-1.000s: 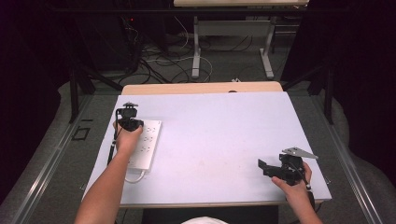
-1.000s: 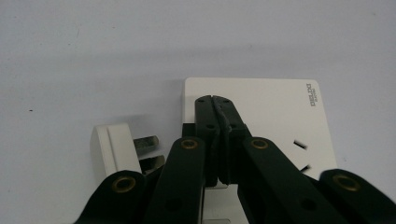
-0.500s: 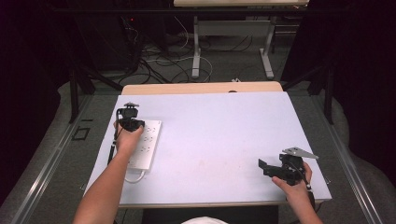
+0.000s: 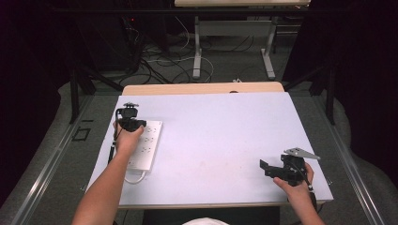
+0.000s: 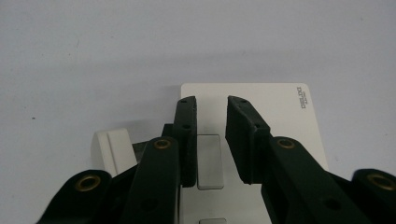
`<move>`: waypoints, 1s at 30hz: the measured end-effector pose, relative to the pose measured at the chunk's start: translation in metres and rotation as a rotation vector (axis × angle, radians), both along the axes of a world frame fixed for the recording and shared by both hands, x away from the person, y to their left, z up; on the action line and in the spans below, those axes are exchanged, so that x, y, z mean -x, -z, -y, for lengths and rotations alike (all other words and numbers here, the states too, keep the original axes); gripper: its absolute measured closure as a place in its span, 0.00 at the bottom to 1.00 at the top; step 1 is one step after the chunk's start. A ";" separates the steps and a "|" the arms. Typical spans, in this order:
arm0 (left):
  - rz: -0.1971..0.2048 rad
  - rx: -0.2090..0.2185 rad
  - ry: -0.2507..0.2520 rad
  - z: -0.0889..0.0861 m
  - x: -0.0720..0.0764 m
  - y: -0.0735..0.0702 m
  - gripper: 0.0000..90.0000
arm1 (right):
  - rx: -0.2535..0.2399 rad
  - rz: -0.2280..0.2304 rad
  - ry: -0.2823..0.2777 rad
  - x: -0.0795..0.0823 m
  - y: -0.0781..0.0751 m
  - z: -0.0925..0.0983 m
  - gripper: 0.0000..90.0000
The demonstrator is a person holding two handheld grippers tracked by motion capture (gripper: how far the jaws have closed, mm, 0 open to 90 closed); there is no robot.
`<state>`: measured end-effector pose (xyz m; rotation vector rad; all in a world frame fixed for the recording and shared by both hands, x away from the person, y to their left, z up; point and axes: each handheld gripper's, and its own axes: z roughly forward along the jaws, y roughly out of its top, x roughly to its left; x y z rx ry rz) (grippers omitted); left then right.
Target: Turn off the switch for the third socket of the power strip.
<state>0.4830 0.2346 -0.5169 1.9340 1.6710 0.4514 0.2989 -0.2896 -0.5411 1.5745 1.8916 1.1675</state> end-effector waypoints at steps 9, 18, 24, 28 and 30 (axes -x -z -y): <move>0.016 0.013 0.005 -0.001 0.001 -0.003 0.70 | 0.003 0.002 -0.002 0.000 0.000 0.000 0.08; 0.048 0.018 0.006 0.002 0.003 -0.004 0.58 | 0.002 0.004 0.002 0.000 0.000 0.000 0.08; 0.050 0.019 0.024 0.002 0.005 -0.007 0.51 | 0.004 0.005 -0.007 0.000 0.000 0.000 0.08; 0.055 0.001 0.027 0.002 0.006 -0.008 0.46 | -0.004 -0.002 0.002 0.001 0.000 0.000 0.08; 0.052 -0.008 0.027 0.002 0.006 -0.008 0.43 | -0.003 -0.001 0.002 0.001 0.000 0.000 0.08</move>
